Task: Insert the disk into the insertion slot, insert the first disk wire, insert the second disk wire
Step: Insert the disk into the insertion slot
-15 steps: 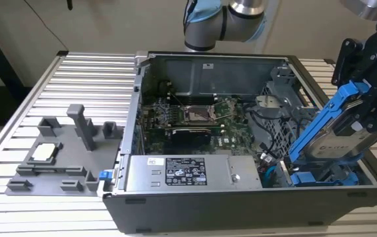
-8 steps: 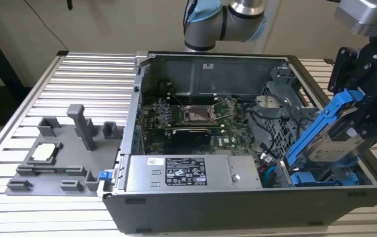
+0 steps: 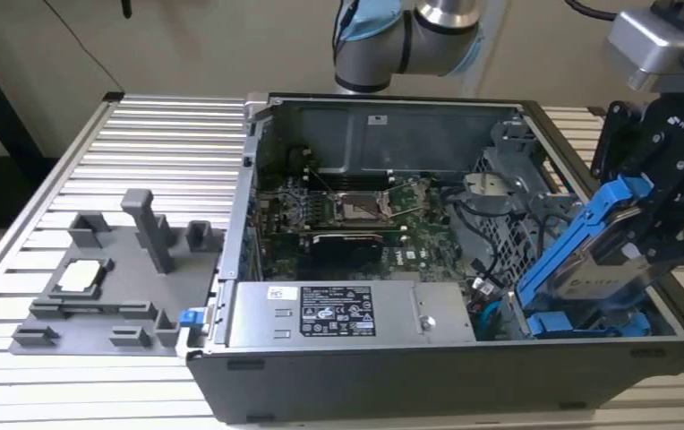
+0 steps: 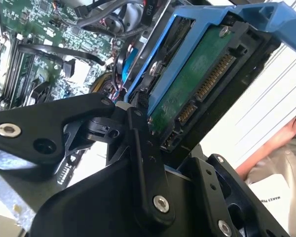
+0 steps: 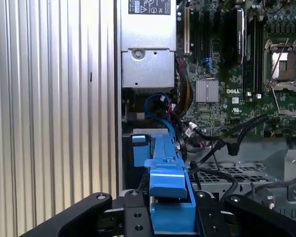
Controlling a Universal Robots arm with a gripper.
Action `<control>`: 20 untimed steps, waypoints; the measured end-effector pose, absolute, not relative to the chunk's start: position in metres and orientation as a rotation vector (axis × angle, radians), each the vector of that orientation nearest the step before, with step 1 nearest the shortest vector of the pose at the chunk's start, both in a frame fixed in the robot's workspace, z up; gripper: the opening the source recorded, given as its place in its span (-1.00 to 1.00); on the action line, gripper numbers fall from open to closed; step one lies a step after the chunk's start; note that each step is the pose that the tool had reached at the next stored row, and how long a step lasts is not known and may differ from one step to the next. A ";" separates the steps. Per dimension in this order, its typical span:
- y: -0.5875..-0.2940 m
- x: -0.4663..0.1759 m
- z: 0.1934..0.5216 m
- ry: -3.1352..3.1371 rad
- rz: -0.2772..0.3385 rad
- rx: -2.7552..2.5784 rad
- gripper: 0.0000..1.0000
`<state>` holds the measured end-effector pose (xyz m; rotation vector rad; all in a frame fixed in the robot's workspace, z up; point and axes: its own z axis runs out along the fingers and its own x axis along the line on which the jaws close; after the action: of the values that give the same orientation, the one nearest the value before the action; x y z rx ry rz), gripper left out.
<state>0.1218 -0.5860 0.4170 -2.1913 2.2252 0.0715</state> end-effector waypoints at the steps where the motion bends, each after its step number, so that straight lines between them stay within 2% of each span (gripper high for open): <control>1: -0.586 0.122 0.416 2.225 0.073 -2.191 -0.34; 20: -0.585 0.123 0.382 2.221 0.079 -2.188 -0.34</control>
<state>0.1233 -0.5851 0.3819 -2.1876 2.2212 0.0795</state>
